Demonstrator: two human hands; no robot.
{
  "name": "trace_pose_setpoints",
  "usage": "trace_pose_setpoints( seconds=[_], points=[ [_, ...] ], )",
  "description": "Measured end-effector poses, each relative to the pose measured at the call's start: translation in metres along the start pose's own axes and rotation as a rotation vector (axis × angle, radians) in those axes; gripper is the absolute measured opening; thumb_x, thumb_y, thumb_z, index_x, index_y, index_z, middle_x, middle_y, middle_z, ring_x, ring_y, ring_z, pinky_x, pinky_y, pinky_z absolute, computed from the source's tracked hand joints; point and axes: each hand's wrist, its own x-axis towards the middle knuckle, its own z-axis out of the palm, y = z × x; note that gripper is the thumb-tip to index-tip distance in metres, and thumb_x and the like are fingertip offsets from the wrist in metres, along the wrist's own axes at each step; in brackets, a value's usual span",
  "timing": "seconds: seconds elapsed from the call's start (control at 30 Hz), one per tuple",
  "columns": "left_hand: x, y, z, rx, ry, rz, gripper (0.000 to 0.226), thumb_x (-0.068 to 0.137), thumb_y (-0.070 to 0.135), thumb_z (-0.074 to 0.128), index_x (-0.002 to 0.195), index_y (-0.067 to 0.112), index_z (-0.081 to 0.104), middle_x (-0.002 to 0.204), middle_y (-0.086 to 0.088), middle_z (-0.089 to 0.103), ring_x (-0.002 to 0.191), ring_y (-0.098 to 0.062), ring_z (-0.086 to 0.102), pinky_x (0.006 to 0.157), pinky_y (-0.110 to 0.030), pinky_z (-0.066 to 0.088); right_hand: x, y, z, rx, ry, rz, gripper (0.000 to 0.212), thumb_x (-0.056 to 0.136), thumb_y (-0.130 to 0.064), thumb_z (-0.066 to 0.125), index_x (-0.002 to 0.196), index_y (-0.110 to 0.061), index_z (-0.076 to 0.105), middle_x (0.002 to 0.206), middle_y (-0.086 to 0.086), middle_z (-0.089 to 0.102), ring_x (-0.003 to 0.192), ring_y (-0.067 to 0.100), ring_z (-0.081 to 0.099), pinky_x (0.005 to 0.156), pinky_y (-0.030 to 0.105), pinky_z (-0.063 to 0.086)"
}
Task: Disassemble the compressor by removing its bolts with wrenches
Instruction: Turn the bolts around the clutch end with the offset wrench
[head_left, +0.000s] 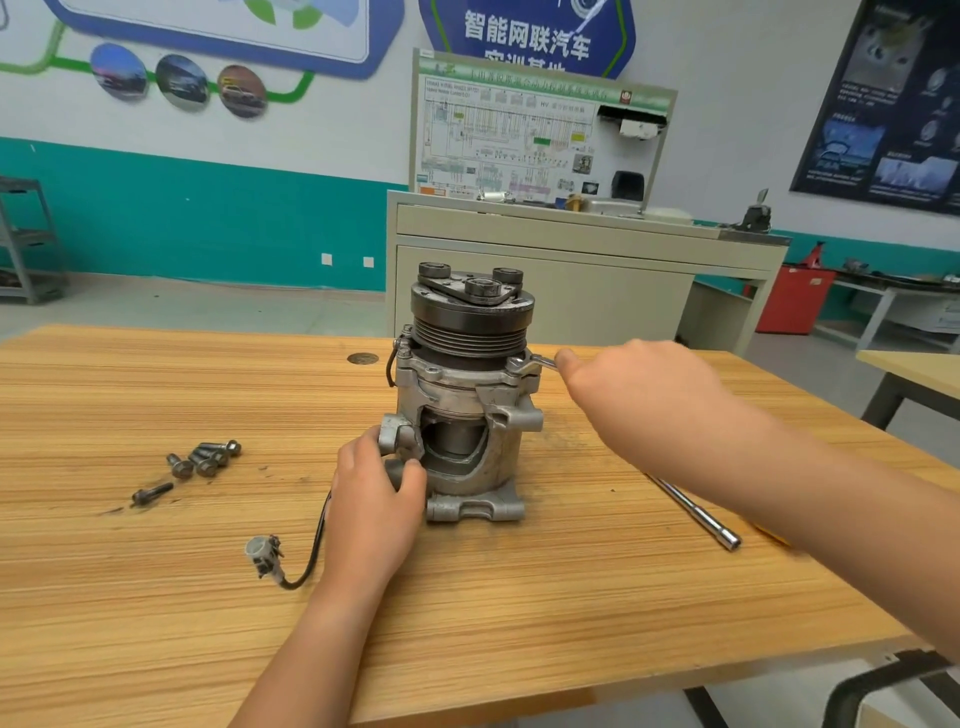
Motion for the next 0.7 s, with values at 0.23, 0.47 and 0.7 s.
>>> trace_pose_setpoints(
  seconds=[0.23, 0.47, 0.7],
  points=[
    [0.000, 0.001, 0.000, -0.018, -0.019, -0.011, 0.050, 0.090, 0.019, 0.049, 0.139, 0.012, 0.039, 0.141, -0.004, 0.039, 0.128, -0.017, 0.037, 0.097, -0.028, 0.031, 0.013, 0.019, 0.026, 0.017, 0.087, -0.069, 0.057, 0.092, -0.011, 0.034, 0.144, -0.023, 0.017, 0.052, -0.004, 0.036, 0.045, 0.013, 0.033, 0.039, 0.024, 0.021],
    [-0.001, 0.002, -0.001, -0.017, -0.036, -0.019, 0.051, 0.091, 0.021, 0.050, 0.140, 0.015, 0.037, 0.140, -0.002, 0.039, 0.126, -0.017, 0.039, 0.099, -0.033, 0.035, 0.032, 0.054, 0.051, -0.053, 0.139, -0.286, 0.059, 0.097, -0.017, 0.031, 0.147, -0.023, 0.001, 0.075, -0.003, 0.046, 0.052, 0.014, 0.040, 0.042, 0.024, 0.024],
    [0.001, 0.001, -0.001, -0.075, -0.039, -0.013, 0.047, 0.090, 0.017, 0.051, 0.136, 0.015, 0.042, 0.135, -0.001, 0.043, 0.119, -0.015, 0.044, 0.091, -0.026, 0.034, 0.068, 0.051, 0.093, 0.124, 0.763, -0.258, 0.036, 0.063, 0.020, 0.070, 0.096, 0.005, 0.068, 0.079, 0.018, 0.070, 0.065, 0.028, 0.068, 0.077, 0.052, 0.052]
  ],
)
